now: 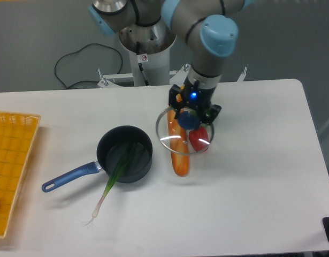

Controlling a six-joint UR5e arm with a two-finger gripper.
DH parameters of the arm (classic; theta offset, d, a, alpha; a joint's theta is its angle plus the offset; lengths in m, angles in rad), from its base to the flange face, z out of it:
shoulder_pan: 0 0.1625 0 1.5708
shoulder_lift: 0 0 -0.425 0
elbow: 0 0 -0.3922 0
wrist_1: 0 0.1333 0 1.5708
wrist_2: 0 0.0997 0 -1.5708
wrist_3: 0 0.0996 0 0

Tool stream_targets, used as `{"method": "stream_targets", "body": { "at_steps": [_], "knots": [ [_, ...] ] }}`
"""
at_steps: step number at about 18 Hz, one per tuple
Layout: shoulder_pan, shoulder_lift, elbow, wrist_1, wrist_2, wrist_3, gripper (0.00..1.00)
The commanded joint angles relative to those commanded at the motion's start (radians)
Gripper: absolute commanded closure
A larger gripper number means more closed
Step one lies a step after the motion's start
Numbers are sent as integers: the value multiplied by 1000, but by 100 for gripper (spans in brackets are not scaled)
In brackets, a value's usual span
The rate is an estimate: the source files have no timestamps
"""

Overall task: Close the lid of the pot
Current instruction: 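Lift the glass lid and carry it over the dark blue saucepan, then lower the glass lid onto the saucepan rim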

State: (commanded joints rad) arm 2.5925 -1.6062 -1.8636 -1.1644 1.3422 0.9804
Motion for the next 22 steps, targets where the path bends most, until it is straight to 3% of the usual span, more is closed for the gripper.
{"method": "stream_targets", "body": {
  "at_steps": [4, 10, 16, 22],
  "knots": [
    [-41, 43, -57, 68, 5, -37, 59],
    [-112, 60, -65, 78, 35, -155, 60],
    [-258, 5, -95, 189, 199, -334, 61],
    [-331, -43, -86, 223, 245, -434, 61]
  ]
}}
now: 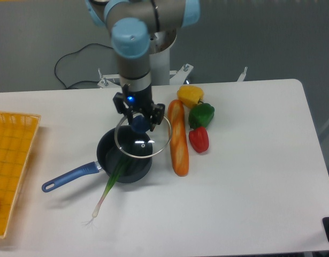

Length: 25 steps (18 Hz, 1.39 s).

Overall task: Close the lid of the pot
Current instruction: 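Lower the glass lid onto the saucepan rim, then hold the lid knob steady while the lid settles on the saucepan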

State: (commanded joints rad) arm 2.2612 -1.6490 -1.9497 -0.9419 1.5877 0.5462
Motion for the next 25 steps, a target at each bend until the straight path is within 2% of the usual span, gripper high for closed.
{"method": "stream_targets", "body": {
  "at_steps": [4, 12, 25],
  "knots": [
    [-22, -6, 3, 2, -5, -17, 62],
    [-43, -80, 43, 25, -24, -61, 62],
    [-61, -89, 46, 23, -37, -78, 62]
  ]
}}
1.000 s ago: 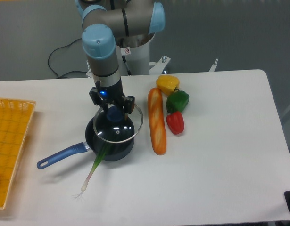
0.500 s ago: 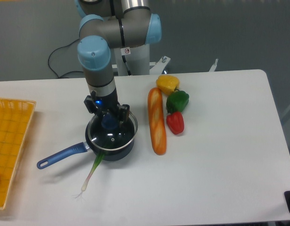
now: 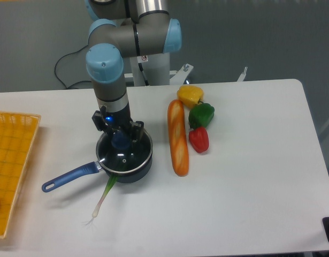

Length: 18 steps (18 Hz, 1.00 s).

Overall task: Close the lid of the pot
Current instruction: 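Hold the lid knob steady while the lid settles on the saucepan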

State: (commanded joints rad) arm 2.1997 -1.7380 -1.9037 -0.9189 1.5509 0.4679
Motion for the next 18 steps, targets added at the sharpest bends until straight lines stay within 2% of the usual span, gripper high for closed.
{"method": "stream_targets", "body": {
  "at_steps": [18],
  "knots": [
    [-2, -12, -2, 2, 2, -9, 61]
  ]
}}
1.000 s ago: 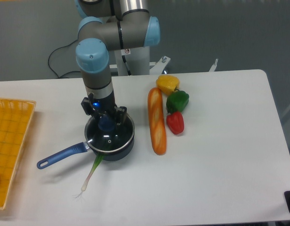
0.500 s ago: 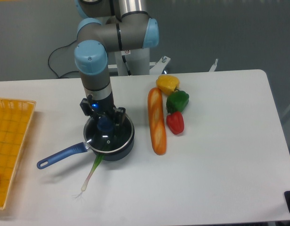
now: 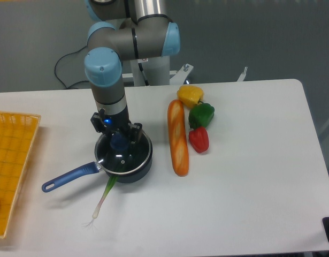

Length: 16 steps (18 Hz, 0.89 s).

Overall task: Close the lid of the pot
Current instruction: 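Hold the lid knob steady while the lid settles on the saucepan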

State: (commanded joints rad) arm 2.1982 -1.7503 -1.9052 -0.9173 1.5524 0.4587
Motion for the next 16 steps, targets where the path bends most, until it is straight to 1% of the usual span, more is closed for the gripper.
{"method": "stream_targets", "body": {
  "at_steps": [16],
  "knots": [
    [0, -5, -3, 2, 2, 2, 59]
  ]
}}
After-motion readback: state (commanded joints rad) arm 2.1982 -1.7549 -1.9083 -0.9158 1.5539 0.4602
